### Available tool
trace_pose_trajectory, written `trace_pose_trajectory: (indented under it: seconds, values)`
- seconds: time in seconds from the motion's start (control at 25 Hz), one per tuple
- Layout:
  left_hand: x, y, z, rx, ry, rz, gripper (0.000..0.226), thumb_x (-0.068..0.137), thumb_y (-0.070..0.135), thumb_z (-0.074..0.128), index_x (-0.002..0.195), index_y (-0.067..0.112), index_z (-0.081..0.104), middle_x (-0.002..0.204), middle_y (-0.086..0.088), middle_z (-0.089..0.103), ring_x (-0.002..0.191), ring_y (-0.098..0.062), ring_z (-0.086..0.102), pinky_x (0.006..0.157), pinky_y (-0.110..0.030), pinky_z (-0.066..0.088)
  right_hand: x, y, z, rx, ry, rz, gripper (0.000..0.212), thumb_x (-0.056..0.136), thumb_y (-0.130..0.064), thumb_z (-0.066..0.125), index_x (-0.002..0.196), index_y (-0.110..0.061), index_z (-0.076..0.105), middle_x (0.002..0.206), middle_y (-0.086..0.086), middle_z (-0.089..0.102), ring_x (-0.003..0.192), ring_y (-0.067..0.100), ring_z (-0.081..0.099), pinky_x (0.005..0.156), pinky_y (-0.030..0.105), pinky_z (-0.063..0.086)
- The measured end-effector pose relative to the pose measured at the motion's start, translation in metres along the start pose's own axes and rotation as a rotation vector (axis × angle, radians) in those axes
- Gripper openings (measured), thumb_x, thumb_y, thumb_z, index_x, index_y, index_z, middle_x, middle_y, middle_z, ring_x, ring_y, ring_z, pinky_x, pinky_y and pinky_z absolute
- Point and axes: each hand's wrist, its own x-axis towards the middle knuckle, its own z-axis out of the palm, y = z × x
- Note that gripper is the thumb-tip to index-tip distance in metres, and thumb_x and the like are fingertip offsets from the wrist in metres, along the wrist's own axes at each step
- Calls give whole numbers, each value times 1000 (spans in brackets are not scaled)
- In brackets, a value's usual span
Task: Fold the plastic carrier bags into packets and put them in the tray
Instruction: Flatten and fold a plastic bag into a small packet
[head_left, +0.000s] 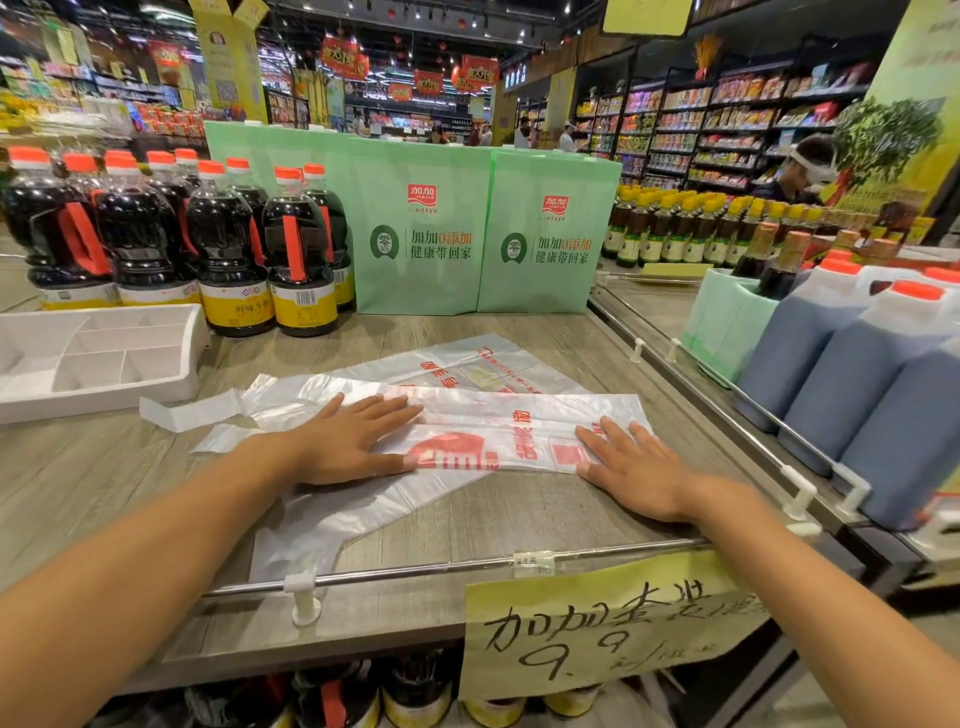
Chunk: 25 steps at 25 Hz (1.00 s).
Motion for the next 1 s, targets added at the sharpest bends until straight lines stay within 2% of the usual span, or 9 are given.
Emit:
trace_pose_trajectory:
  seconds: [0.12, 0.24, 0.4, 0.6, 0.68, 0.76, 0.84, 0.92, 1.0]
  values:
    - [2, 22, -1, 5, 100, 140, 88, 86, 89, 26, 160, 45, 9, 170, 15, 5, 156, -10, 6, 126, -46, 4, -3, -4, -3, -19, 70, -76, 74, 98, -73, 26, 161, -42, 4, 170, -7, -11, 156, 22, -17, 126, 44, -7]
    - [6, 32, -2, -12, 197, 173, 74, 94, 75, 38, 158, 38, 30, 166, 9, 26, 151, -14, 25, 123, -40, 25, -5, -8, -7, 41, 130, -185, 90, 87, -82, 34, 161, -35, 18, 170, -9, 6, 156, 15, 1, 127, 38, 6]
    - [0, 31, -6, 10, 231, 152, 61, 100, 63, 44, 154, 37, 39, 159, 12, 39, 143, -13, 39, 115, -34, 36, -6, -11, -10, 76, 219, -247, 75, 94, -67, 50, 156, -28, 36, 160, -8, 35, 148, 15, 30, 121, 34, 27]
    - [-8, 38, -14, 50, 235, 164, 65, 96, 65, 46, 154, 36, 40, 154, 11, 47, 135, -16, 49, 108, -38, 44, -13, -18, -17, -59, 302, -188, 56, 97, -38, 51, 152, -33, 41, 153, -7, 49, 137, 18, 48, 108, 37, 44]
    - [-9, 34, -18, 61, 279, 170, 61, 90, 56, 46, 147, 35, 50, 142, 9, 60, 124, -18, 59, 100, -39, 50, -14, -19, -18, -65, 319, -146, 51, 97, -31, 47, 148, -34, 45, 142, -2, 59, 126, 24, 57, 96, 38, 49]
    - [-11, 31, -24, 48, 352, 161, 55, 84, 49, 44, 135, 36, 61, 111, 10, 74, 102, -21, 67, 84, -37, 53, -15, -18, -20, -32, 395, -106, 46, 97, -31, 44, 143, -34, 49, 128, 5, 67, 114, 30, 62, 87, 38, 50]
    - [-13, 29, -29, 20, 427, 157, 48, 83, 43, 49, 127, 36, 65, 75, 14, 65, 77, -22, 63, 68, -33, 45, -16, -16, -22, -27, 525, -81, 44, 94, -34, 44, 138, -33, 51, 110, 7, 72, 102, 33, 66, 81, 39, 51]
    - [-15, 26, -34, 12, 498, 157, 51, 78, 38, 47, 125, 36, 66, 71, 11, 67, 69, -19, 59, 62, -30, 38, -17, -16, -24, -75, 617, -41, 44, 90, -34, 49, 133, -29, 54, 96, 6, 73, 91, 33, 68, 73, 38, 49]
    - [-18, 23, -39, 54, 526, 116, 53, 78, 37, 46, 127, 35, 66, 72, 8, 68, 69, -19, 59, 58, -26, 35, -17, -16, -26, -114, 646, 4, 45, 86, -36, 51, 130, -27, 56, 94, 8, 73, 88, 35, 68, 70, 38, 46]
